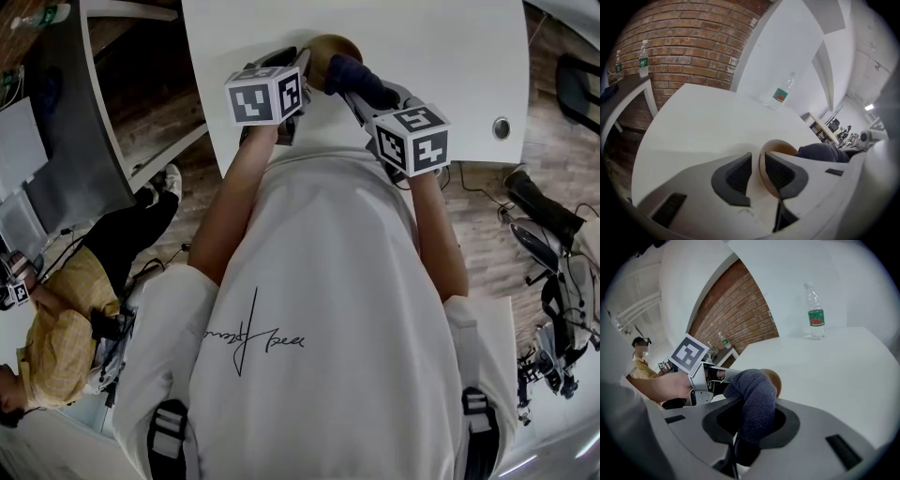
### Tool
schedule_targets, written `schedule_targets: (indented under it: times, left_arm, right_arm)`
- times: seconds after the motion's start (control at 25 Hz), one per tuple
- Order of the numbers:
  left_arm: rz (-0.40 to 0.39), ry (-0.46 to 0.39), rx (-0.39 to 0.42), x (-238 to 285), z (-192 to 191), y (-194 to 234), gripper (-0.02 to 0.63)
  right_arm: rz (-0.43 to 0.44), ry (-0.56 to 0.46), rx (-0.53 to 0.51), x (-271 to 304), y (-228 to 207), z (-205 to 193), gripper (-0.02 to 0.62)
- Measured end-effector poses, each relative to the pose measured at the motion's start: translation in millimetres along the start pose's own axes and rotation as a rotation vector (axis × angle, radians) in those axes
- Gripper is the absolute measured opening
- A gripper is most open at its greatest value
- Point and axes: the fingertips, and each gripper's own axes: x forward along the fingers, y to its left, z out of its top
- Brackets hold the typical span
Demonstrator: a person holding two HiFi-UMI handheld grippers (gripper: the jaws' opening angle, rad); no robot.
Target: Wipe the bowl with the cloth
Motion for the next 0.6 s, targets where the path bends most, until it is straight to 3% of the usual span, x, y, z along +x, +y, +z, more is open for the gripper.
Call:
schedule_targets:
  times: [0.24, 0.6]
  left_arm:
    - [-0.013, -0.041, 0.001, -13.5, 8.3, -2.2, 0.107]
    - [-0.051, -0.17, 0.069, -50.0, 40.6, -21.1, 0.107]
  right_arm:
    - [-0.003, -0.028, -0.009, -8.8, -3.3, 9.2, 0.072]
    - [-0.006, -0.121, -0.057, -35.4, 1.5, 33.3, 0.072]
